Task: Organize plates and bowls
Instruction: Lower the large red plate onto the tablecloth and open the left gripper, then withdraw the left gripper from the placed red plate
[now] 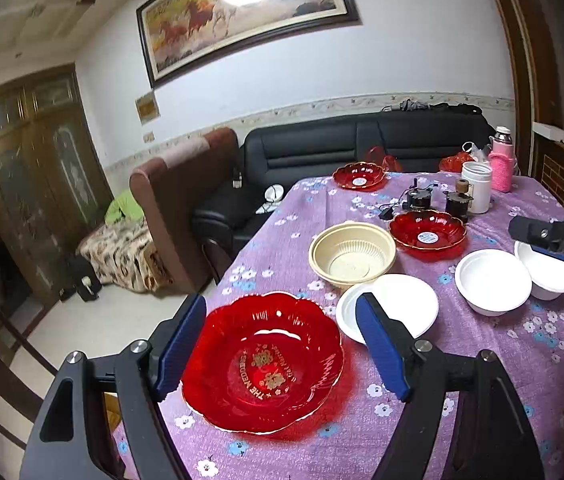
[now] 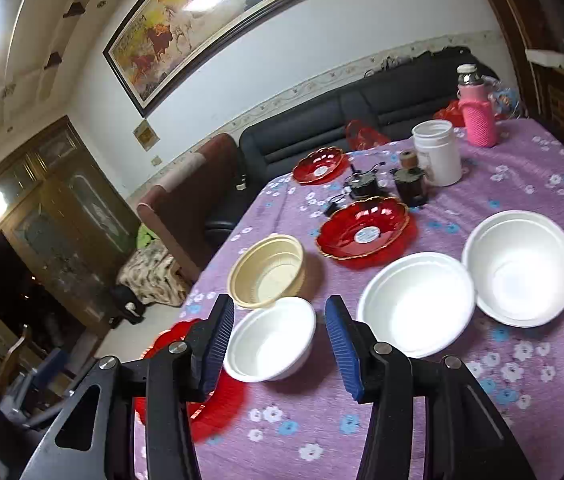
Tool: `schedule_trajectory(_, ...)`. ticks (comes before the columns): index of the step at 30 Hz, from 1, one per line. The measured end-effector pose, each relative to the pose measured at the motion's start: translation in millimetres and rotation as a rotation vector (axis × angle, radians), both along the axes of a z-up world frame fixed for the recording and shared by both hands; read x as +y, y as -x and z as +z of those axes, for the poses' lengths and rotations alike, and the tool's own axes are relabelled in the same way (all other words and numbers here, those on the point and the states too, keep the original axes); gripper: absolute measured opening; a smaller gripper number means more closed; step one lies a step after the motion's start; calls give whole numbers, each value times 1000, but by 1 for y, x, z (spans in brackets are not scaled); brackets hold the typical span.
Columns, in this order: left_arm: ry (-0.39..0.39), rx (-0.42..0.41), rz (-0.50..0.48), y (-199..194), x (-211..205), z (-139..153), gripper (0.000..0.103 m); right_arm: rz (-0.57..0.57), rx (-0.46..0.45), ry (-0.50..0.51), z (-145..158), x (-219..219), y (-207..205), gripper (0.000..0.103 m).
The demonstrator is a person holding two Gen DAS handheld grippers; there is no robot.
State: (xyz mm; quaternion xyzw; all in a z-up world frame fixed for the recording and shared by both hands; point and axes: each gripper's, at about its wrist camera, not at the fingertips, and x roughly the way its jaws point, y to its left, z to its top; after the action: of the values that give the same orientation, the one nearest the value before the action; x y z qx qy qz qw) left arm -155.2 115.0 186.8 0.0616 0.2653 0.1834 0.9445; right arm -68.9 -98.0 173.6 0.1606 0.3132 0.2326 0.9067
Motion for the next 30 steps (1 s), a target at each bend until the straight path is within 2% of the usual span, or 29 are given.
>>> schedule_trajectory(3,-51,0,-16,3,-10,-2,77,-20,1,23,-9,-3,5,53)
schedule_trajectory(6,-68,5,-25,5,-15,-4,77,-24,21,13,-13,-12,3,53)
schedule_trajectory(20,-34,42,-42,-3,-15,-14,79,-33,44,13,-22,-17,0,55)
schedule_trajectory(30,-11,75,-47,-14,-12,-25,79,-50,17,53,-18,-16,-2,56)
